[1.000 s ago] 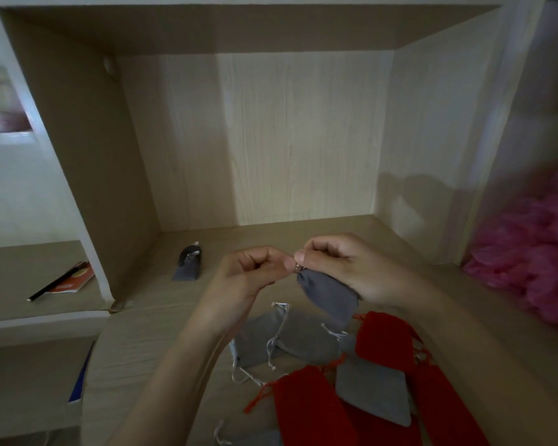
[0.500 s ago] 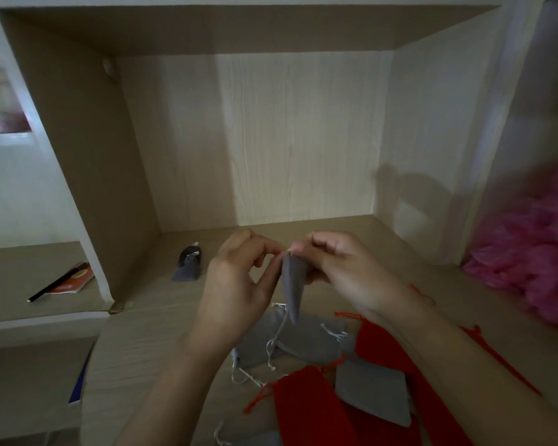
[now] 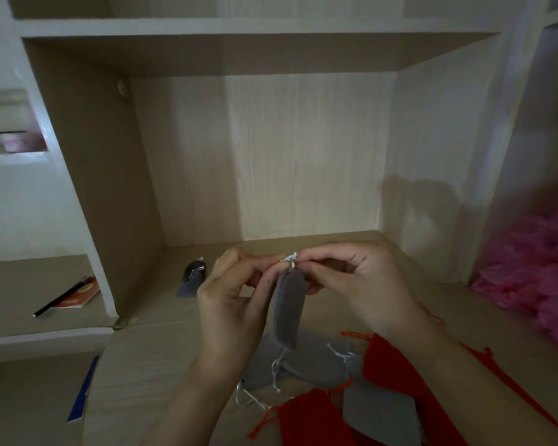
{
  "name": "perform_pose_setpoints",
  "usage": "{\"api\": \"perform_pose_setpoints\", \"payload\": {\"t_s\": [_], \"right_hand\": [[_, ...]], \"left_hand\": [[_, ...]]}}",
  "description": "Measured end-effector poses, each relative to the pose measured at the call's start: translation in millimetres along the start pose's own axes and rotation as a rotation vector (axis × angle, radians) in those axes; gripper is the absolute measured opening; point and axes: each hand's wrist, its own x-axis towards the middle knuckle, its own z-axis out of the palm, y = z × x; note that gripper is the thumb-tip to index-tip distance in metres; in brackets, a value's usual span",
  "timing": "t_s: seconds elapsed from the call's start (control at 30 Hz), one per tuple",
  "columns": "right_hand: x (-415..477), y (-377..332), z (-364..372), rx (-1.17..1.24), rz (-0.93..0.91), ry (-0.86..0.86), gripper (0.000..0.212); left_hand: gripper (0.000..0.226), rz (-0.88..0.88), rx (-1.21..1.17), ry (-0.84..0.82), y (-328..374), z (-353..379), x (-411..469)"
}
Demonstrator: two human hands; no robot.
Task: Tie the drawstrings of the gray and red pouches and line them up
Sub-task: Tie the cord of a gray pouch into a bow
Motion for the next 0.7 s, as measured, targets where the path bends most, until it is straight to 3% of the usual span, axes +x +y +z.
{"api": "perform_pose_setpoints", "payload": {"t_s": [0.2, 0.4, 0.7], "right_hand": [[0.7, 0.6, -3.9, -0.181, -0.272, 0.008, 0.013], [2.4, -2.3, -9.8, -0.293, -0.331, -0.045, 0.013], [3.7, -9.0, -12.4, -0.453, -0.363, -0.099, 0.008]], "left_hand": [[0.012, -0.141, -0.177, -0.069, 2.0, 0.0, 1.1], [0.008, -0.34, -0.463, -0.293, 0.6, -2.9, 5.3], [0.011, -0.409, -0.562, -0.307, 3.7, -2.9, 6.9]]}}
